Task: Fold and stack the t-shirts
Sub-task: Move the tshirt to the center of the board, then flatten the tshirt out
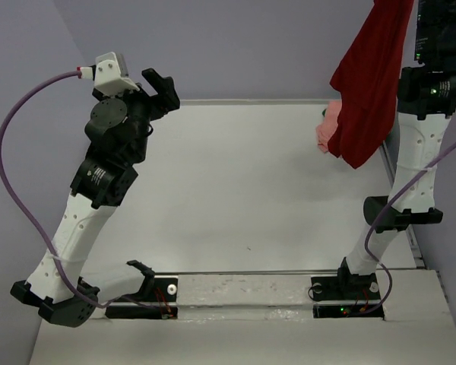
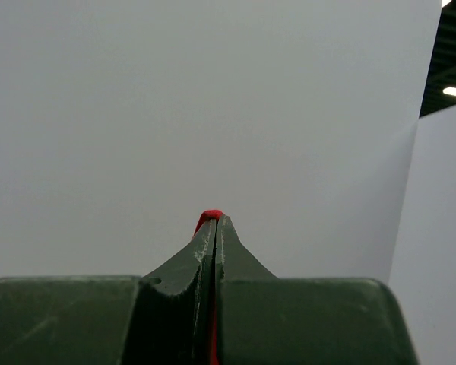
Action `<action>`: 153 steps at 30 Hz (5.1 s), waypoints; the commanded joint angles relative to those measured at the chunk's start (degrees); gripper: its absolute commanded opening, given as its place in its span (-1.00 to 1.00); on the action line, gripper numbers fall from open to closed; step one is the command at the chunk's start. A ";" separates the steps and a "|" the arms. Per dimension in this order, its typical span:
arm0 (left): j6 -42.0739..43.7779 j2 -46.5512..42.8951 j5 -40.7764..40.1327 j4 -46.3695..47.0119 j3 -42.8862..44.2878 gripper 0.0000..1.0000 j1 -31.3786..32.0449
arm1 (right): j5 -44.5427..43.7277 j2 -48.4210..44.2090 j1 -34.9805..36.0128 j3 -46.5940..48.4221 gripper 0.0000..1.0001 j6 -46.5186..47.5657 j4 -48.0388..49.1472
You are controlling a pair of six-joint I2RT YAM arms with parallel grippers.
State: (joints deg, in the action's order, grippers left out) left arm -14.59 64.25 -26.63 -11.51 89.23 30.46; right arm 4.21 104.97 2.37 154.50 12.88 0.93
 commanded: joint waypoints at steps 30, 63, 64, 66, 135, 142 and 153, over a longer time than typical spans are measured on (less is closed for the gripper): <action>13.54 -8.00 -24.00 -7.04 9.38 0.85 3.56 | -14.93 -18.92 2.02 -24.51 -1.00 13.13 -4.36; 8.61 -10.29 -21.35 -10.46 8.33 0.84 3.73 | -11.66 6.31 51.33 -9.64 0.99 7.07 -30.46; 8.61 -10.02 -21.27 -10.38 8.24 0.84 3.82 | -15.16 5.69 51.33 -10.44 0.99 7.94 -30.55; 8.70 -9.06 -20.92 -10.73 7.89 0.84 3.82 | -22.01 2.97 50.63 -15.78 0.99 10.57 -28.36; -3.17 2.91 -15.20 -20.66 -5.74 0.68 9.36 | -38.22 -22.09 58.90 -106.95 -0.08 -70.37 -35.91; -2.90 0.71 -14.94 -21.80 -4.42 0.68 9.36 | -36.82 -18.58 57.22 -105.81 -0.21 -67.91 -33.10; -2.64 0.70 -15.38 -20.13 -7.14 0.68 9.44 | -50.85 -8.21 56.69 -98.44 -1.00 -70.45 -39.59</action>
State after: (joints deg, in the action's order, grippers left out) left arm -17.87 64.90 -40.77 -33.56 82.96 39.44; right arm -35.16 92.47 59.57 50.72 -54.76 -34.57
